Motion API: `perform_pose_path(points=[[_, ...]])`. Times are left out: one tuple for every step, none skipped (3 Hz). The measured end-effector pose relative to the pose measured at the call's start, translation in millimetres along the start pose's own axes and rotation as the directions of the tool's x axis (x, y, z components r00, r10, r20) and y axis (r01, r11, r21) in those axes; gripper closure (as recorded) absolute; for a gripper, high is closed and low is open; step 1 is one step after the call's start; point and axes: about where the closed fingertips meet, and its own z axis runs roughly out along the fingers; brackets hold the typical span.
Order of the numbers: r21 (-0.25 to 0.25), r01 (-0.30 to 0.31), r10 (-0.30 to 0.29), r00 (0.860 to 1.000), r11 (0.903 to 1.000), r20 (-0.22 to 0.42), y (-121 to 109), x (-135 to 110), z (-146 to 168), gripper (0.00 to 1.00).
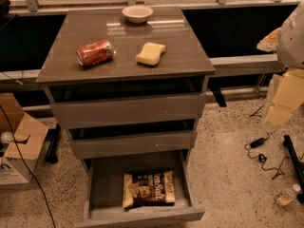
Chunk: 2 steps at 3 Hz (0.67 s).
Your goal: Pick brown chip bag from bottom drawer and place on counter
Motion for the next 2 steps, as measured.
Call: perform_pose_path(points=[[0.0, 0.0, 0.0, 1.0, 1.0, 0.0, 0, 0, 0, 0.0], [-0.013, -0.081, 0.081, 0.996, 0.9966, 0.041, 1, -10, 18, 0.0]])
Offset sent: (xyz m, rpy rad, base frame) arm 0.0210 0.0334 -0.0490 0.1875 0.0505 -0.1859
